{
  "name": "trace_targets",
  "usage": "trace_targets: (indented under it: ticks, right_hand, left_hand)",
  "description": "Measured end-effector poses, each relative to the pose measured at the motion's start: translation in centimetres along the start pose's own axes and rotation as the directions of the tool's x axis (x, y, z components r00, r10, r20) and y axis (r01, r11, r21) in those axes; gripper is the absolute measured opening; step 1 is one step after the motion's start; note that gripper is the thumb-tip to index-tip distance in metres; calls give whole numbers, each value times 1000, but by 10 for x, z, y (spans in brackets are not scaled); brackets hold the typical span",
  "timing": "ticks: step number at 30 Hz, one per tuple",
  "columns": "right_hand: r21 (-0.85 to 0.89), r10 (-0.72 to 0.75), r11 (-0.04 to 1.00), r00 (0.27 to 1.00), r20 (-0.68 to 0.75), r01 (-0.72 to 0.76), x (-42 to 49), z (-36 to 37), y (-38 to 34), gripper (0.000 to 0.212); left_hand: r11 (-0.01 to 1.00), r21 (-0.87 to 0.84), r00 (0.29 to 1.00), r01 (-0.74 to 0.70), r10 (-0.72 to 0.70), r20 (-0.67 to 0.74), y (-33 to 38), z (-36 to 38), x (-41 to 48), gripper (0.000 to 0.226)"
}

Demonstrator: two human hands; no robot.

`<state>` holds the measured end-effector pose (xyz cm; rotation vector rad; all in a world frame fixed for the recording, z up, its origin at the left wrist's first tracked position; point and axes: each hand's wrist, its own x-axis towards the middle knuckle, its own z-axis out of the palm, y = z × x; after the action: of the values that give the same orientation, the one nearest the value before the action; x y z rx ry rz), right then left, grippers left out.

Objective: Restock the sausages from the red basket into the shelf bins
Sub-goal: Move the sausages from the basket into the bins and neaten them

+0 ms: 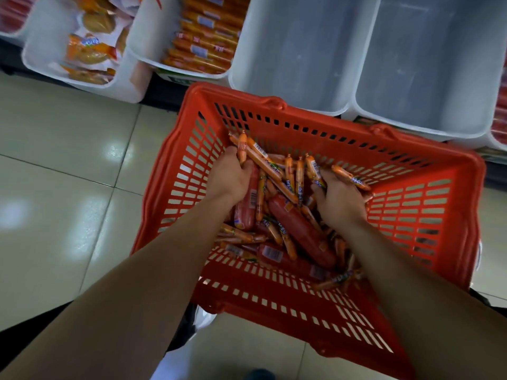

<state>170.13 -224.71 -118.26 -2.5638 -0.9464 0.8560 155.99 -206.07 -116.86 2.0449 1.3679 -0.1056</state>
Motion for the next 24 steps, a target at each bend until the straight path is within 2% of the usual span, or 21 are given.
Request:
trace_targets:
  ticks: [3,6,9,11,12,14,20,22,24]
  right_hand:
    - [123,25,992,999,-26,-22,1,1,-7,46]
    - [199,24,979,998,57,-35,5,9,-15,48]
    - [192,27,979,982,185,-63,4,22,-22,69]
    - [189,43,979,979,198,-81,4,28,-25,80]
    - [215,43,973,981,192,-85,5,30,-25,82]
    - [254,38,963,979,199,-89,10,30,-24,83]
    - [196,-56,981,962,267,3,21,25,-14,70]
    - [211,-82,977,953,292,19,24,24,-10,58]
    - [223,-92,975,941,326,18,25,23,-7,45]
  left_hand:
    - [990,-111,996,92,-93,-4,6,8,7,18]
    - [980,-138,990,143,-144,-2,11,14,14,31]
    - [963,-184,980,198,-197,20,16,19,18,46]
    - [948,-228,974,223,-226,11,15,26,22,63]
    - [938,-257,970,233,-241,1,13,31,23,65]
    - [908,-325,959,263,-282,-12,13,36,25,54]
    - [809,-505,928,302,-370,-38,19,36,23,30]
    - [819,-500,936,281,-348,-45,22,34,22,32]
    - [865,-444,953,234,-294,-71,23,38,23,44]
